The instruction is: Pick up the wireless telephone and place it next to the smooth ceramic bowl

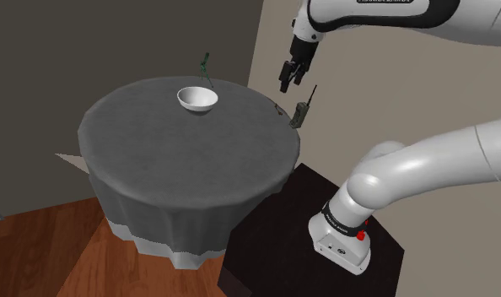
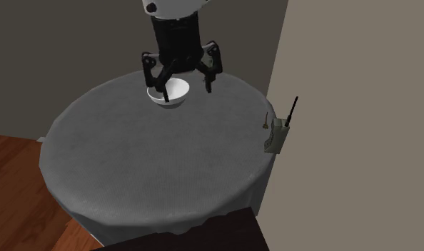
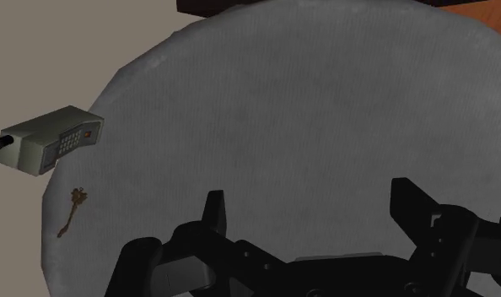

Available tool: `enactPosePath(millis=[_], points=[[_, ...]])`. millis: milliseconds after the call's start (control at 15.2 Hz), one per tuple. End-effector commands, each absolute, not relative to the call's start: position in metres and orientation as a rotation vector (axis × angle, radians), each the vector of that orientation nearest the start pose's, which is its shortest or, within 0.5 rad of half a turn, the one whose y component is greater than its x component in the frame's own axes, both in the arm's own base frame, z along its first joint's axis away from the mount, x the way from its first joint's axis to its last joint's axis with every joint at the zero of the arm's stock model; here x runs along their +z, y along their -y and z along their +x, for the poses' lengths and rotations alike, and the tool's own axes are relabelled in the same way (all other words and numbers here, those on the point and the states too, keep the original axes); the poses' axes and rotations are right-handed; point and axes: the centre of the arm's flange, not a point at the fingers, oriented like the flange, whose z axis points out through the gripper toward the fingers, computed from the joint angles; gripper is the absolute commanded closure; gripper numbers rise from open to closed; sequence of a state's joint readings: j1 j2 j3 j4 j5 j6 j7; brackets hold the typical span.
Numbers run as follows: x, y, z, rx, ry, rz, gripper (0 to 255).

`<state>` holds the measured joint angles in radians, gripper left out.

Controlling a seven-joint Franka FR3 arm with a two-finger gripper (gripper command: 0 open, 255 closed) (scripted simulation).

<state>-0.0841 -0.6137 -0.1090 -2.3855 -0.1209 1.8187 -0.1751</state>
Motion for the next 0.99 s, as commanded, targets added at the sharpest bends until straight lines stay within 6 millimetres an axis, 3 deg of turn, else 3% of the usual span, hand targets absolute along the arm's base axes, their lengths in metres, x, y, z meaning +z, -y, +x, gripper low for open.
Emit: enactPosePath(millis=[0,924], points=[[0.525,0.112,0.367,-0.025,0.050,-3.209,0],[0.439,0.268,0.413,0.189,0.077,-3.245,0]])
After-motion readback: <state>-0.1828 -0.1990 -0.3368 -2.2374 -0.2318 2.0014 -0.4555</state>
